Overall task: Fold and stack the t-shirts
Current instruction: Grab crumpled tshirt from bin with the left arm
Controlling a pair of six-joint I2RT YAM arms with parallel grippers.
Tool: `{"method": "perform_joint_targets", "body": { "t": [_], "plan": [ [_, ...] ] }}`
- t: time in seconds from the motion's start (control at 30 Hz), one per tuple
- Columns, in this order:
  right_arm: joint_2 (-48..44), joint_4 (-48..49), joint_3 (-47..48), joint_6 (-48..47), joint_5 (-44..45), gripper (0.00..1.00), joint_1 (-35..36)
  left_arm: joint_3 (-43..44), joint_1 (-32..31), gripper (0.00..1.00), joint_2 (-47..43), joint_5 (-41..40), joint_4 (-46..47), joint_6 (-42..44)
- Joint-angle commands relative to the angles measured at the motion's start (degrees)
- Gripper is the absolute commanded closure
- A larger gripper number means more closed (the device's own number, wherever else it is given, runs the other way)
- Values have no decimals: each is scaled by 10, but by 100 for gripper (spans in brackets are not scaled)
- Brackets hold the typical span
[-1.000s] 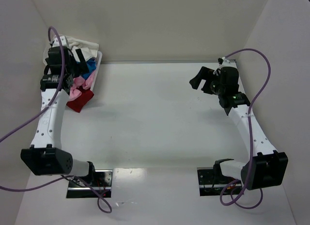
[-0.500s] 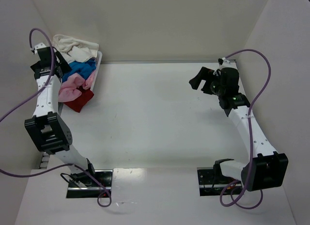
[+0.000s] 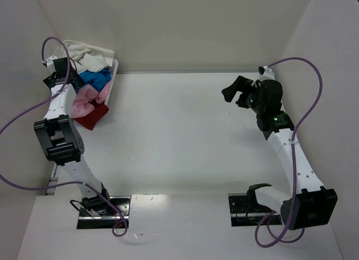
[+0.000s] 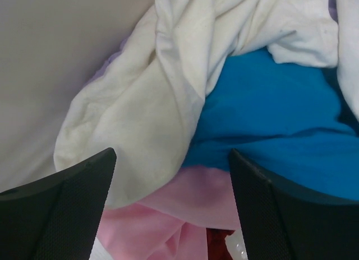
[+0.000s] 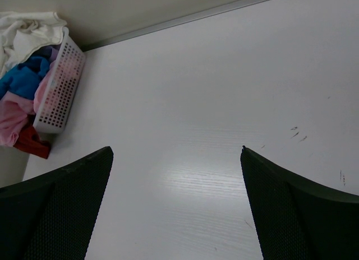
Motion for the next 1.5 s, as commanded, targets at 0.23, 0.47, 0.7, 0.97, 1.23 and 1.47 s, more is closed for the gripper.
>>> {"method": "perform_joint_targets", "body": {
  "t": [0.23,0.47,0.7,0.97,1.23,1.47],
  "plan": [
    [-33,31,-27,4,14,0,4,-25,1,23,-10,-66,114,-70],
    [-33,31,-32,4,14,0,4,-25,1,24,12,-86,114,-71],
    [-38,31,-37,4,19,0,4,-17,1,38,33,-80,119,-84],
    [-49,31,-37,9,19,0,4,-4,1,52,60,-90,111,-90],
    [-54,37,-42,20,19,0,4,-4,1,97,16,-90,111,-100],
    [-72,48,-53,30,14,0,4,12,-11,100,-76,-64,95,-52]
  ]
}}
